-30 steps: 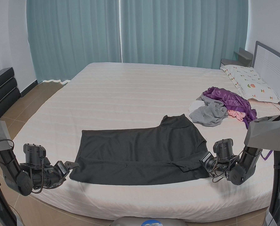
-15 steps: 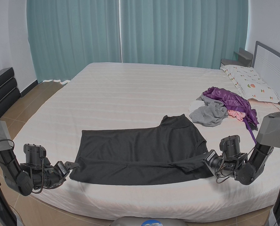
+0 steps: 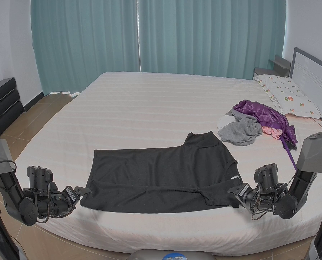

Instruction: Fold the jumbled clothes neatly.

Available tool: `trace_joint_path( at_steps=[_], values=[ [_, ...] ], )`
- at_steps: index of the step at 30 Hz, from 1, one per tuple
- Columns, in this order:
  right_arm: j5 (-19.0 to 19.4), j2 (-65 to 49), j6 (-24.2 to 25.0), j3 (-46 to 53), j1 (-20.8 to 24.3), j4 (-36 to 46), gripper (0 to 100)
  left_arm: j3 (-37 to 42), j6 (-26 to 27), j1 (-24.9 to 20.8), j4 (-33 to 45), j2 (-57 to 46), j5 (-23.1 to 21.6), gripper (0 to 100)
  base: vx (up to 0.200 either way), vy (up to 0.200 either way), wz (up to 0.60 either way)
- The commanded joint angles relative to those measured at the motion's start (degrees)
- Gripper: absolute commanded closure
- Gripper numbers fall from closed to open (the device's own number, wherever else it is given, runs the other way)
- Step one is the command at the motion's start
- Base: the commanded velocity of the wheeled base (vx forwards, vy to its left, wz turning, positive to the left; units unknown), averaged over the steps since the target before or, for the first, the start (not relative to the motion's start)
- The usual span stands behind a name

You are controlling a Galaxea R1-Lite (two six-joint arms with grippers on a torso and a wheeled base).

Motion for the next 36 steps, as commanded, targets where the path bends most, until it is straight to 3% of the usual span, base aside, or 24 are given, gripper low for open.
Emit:
trace_joint_path(
  at_steps=[1, 9, 23, 32, 36],
  values=[
    [0.1, 0.4, 0.0, 0.1, -0.6, -0.1, 0, 0.2, 0.0, 0.0, 0.0, -0.4, -0.1, 0, 0.000, 0.000, 0.00],
    [0.3, -1.0, -0.1, -0.6, -3.2, -0.6, 0, -0.2, -0.2, -0.2, 0.0, -0.7, 0.0, 0, 0.000, 0.000, 0.00],
    [0.9, -0.6, 0.0, -0.9, -3.5, -0.6, 0, -1.1, -2.0, -0.5, -0.1, -1.0, 0.9, 0, 0.000, 0.000, 0.00],
    [0.9, -0.3, 0.0, -1.0, -3.6, -0.6, 0, -0.9, -2.1, -0.5, -0.1, -1.2, 0.8, 0, 0.200, 0.000, 0.00],
    [1.0, -0.1, 0.0, -1.0, -3.6, -0.7, 0, -1.0, -2.2, -0.5, -0.1, -1.0, 0.8, 0, 0.000, 0.000, 0.00]
  ],
)
